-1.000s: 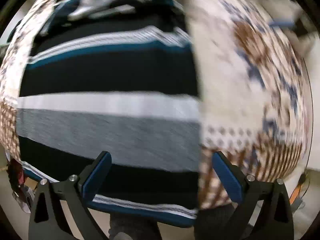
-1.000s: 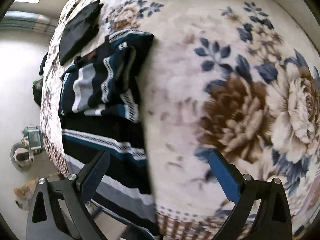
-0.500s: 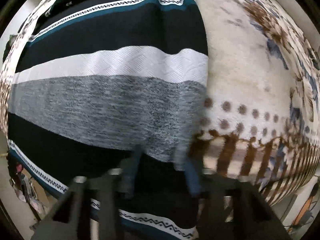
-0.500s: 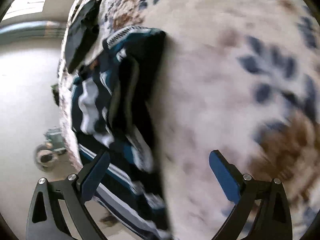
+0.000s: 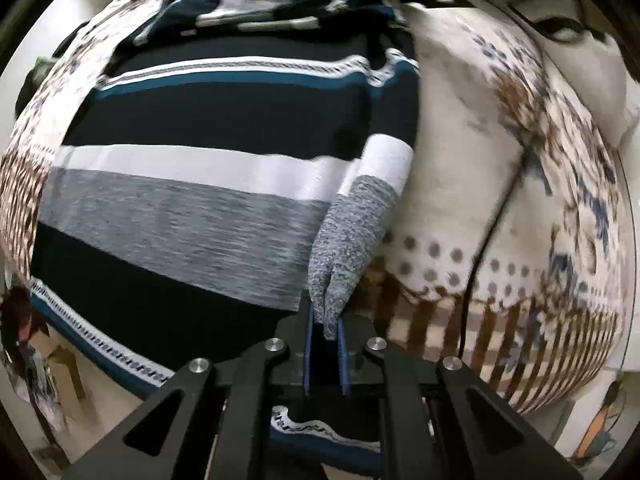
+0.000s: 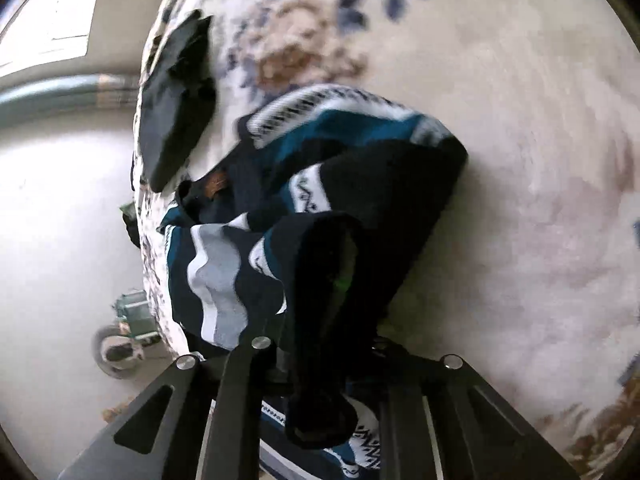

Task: Fold small clothes

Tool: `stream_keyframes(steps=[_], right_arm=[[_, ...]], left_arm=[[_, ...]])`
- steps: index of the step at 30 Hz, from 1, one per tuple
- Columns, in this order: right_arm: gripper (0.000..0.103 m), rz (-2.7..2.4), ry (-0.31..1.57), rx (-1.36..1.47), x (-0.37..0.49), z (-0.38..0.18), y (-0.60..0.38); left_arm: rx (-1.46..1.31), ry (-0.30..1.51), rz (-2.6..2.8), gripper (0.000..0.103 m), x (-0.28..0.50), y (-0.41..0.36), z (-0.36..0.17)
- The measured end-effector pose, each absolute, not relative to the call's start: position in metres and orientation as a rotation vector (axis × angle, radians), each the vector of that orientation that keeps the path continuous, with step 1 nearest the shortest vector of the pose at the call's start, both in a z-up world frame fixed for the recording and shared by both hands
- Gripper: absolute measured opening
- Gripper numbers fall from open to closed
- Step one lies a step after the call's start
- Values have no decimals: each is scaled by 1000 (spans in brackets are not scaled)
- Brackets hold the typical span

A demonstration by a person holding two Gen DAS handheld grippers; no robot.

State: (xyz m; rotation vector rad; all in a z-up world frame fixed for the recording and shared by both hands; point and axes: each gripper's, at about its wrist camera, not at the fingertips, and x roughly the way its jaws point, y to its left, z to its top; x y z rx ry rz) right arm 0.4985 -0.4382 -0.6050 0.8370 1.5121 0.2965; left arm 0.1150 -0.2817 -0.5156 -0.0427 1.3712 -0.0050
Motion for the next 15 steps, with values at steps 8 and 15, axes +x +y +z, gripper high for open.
stream_keyframes(steps=[8, 15], right_arm=[[14, 277, 1511, 667, 514, -523, -392], [14, 266, 1553, 482, 550, -480, -264]], left_arm=[[-199, 1295, 99, 7, 115, -198, -464], [-332, 1245, 218, 7, 125, -99, -451]])
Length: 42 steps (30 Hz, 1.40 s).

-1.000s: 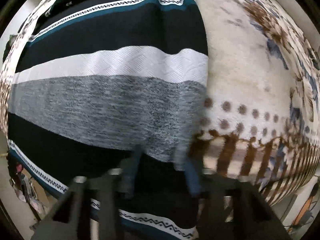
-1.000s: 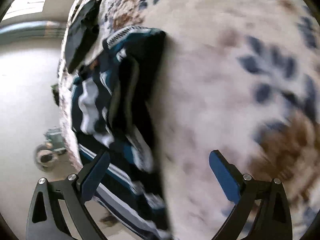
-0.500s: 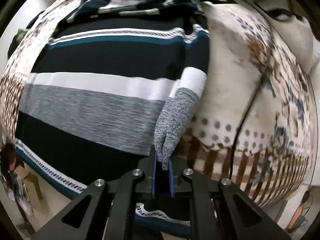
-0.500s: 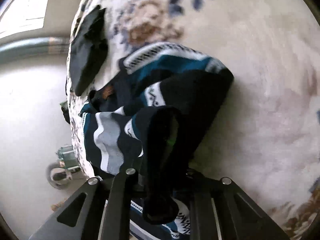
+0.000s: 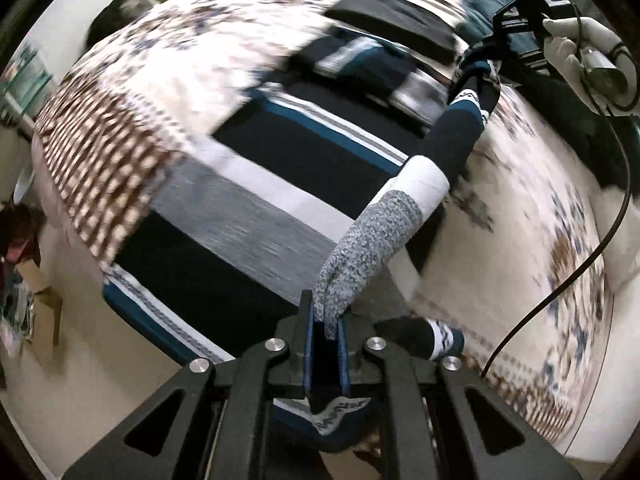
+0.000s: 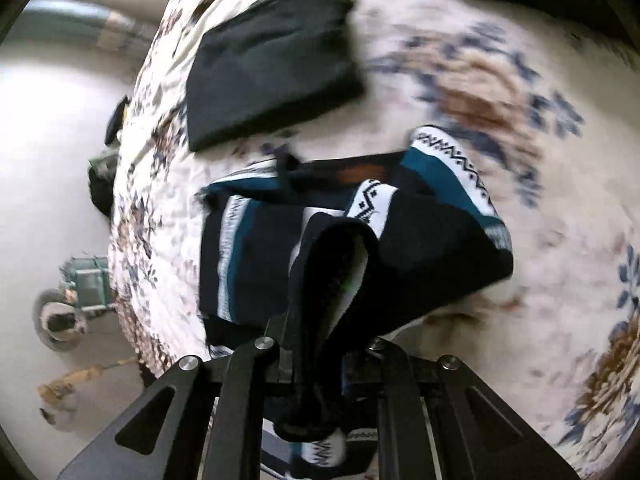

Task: Fold small clothes

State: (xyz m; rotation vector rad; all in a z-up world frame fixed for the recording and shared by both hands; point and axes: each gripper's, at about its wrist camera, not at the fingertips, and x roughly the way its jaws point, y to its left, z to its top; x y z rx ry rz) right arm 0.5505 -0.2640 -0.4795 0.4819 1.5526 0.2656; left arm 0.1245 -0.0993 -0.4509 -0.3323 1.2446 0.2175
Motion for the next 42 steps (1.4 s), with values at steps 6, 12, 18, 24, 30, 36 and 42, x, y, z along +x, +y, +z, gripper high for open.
stream_keyframes(steps=[6, 12, 18, 24, 30, 36, 42], right_arm=[[14, 237, 1589, 351, 567, -500, -131], [14, 171, 1630, 169, 576, -539, -34], [53, 233, 1707, 260, 576, -553, 2], [63, 410, 1676, 319, 532, -512, -3], [63, 444, 1818, 170, 413, -514, -17], [63, 330, 1900, 241, 322, -558, -62], [63, 187, 1823, 338, 314, -554, -133]], left_arm=[[-457, 1274, 256, 7, 139, -23, -496], [-571, 1329, 228, 8, 134, 36, -534], [-774, 1360, 223, 13, 107, 100, -546], [-856, 1320, 292, 22, 74, 168, -531], [-800, 1316, 187, 22, 97, 149, -514], [-868, 1353, 59, 24, 120, 88, -517], [-867, 1289, 19, 33, 149, 6, -508]])
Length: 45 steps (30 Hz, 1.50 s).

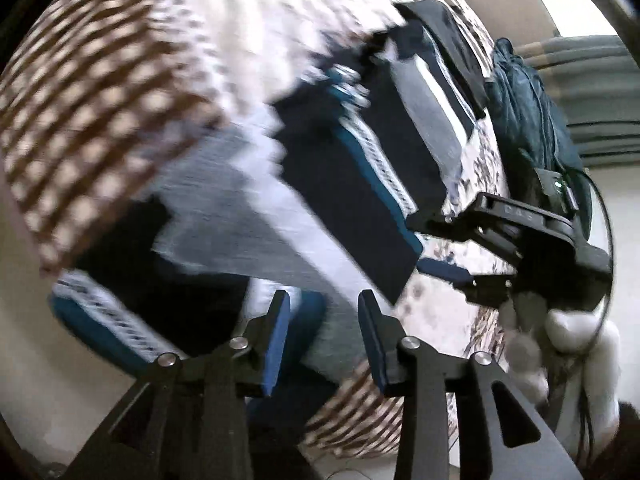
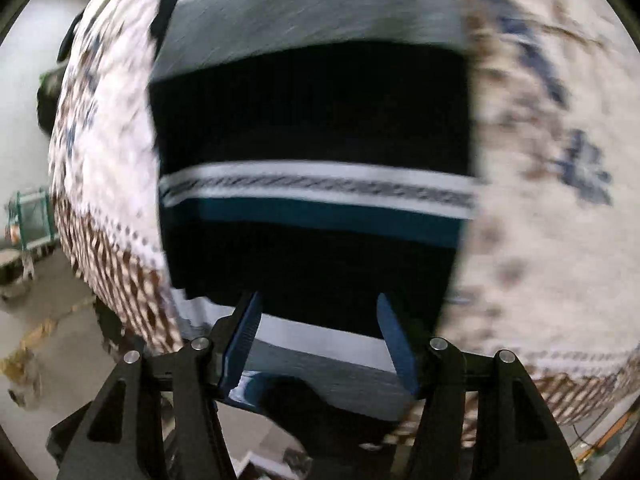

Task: Fold small clothes

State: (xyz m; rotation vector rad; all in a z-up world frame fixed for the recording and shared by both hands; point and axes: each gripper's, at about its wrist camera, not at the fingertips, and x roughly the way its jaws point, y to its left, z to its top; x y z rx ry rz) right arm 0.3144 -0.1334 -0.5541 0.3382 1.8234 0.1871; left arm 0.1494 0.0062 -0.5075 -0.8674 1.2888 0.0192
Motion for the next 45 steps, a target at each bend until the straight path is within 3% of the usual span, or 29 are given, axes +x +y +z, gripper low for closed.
stream_keyframes(steps=[5, 12, 16, 21, 28, 29, 31, 32, 33, 40, 45], right_arm=[[63, 132, 1812, 300, 307, -542, -187], [63, 181, 1822, 294, 296, -530, -205], [63, 283, 1820, 294, 301, -521, -170], [63, 406, 1820, 273, 328, -525, -94], [63, 428, 1843, 246, 371, -563, -8], [59, 414, 1843, 241, 375, -568, -1], [20, 393, 1814, 238, 383, -574, 11], [8, 378, 1801, 215, 386, -575, 16], [8, 368, 1787, 189, 388, -574, 20], [7, 356, 1706, 132, 390, -540, 31], [7, 359, 1697, 149, 394, -535, 34]], left_arm=[[-636, 1405, 181, 33, 151, -32, -533], [-692, 1493, 434, 33, 35, 57, -545], [-825, 1439, 491, 33, 2, 91, -533], [-902, 1287, 492, 33, 18, 111, -508], [-807, 1303, 307, 33, 60, 85, -523], [-764, 1342, 287, 33, 67, 78, -533], [-704, 1430, 233, 33, 78, 70, -561], [-686, 1442, 216, 22, 81, 69, -569], [-677, 1433, 190, 7, 82, 70, -571], [-616, 1334, 153, 7, 82, 97, -533], [-641, 1380, 167, 11, 87, 118, -548]])
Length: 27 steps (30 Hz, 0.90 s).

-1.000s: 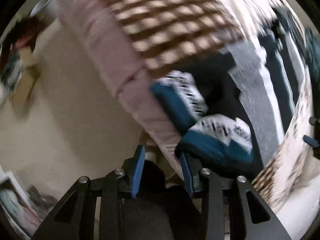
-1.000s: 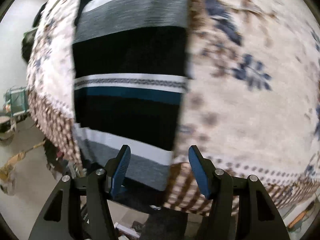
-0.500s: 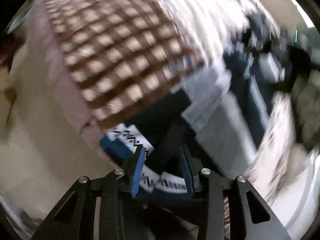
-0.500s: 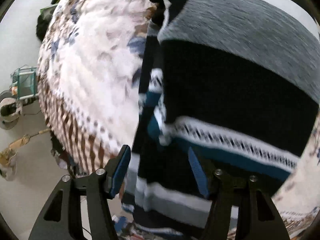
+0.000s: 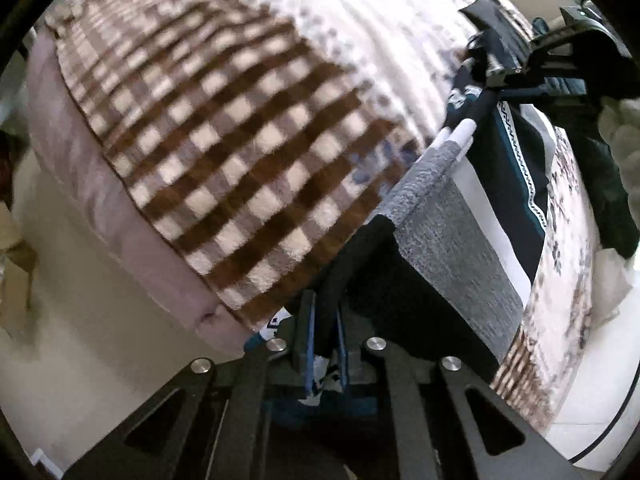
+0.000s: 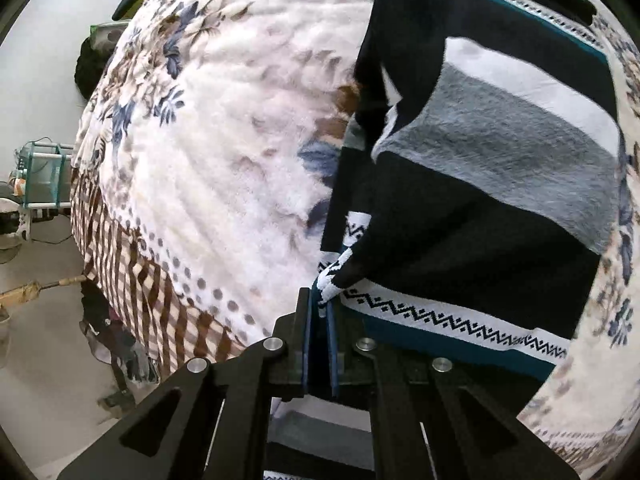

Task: Fold small clothes

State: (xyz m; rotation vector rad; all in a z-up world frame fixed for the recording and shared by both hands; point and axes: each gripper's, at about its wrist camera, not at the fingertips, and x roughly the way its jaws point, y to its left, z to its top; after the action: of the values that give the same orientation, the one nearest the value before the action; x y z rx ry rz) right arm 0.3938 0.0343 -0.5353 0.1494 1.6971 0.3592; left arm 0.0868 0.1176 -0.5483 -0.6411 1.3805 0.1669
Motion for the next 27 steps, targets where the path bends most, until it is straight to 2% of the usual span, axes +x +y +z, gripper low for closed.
stream_keyframes(steps=[2, 4, 5, 6, 7, 8, 11, 17, 21, 24, 27], right_arm=[[9, 380, 1777, 109, 394, -555, 43], [14, 395, 1821, 129, 393, -562, 41], [26, 419, 1821, 152, 391, -558, 35], [46, 437, 1807, 167, 387, -551, 28], [53, 452, 1781, 170, 380, -540, 16], [55, 459, 1765, 171, 371, -533, 5], [55, 439, 1808, 184, 325, -529, -35], [54, 361, 2005, 113, 197, -577, -78], [53, 346, 2050, -84, 127, -598, -74], [51, 365, 2097, -132, 100, -602, -72], [51, 413, 2087, -159, 104, -593, -70]], left_arm=[[-698, 1398, 174, 14, 85, 123, -557], [-733, 1376, 193, 26, 72, 134, -554], [-741, 1367, 212, 31, 65, 138, -551], [-749, 1370, 236, 32, 55, 143, -552], [-748, 1387, 249, 32, 48, 147, -553], [-730, 1419, 277, 32, 40, 150, -559], [-706, 1493, 341, 32, 15, 158, -569], [-729, 1432, 386, 32, 8, 158, -541], [-778, 1381, 349, 32, 23, 144, -527], [-808, 1407, 305, 32, 34, 134, -539], [-712, 1467, 266, 32, 47, 118, -550]])
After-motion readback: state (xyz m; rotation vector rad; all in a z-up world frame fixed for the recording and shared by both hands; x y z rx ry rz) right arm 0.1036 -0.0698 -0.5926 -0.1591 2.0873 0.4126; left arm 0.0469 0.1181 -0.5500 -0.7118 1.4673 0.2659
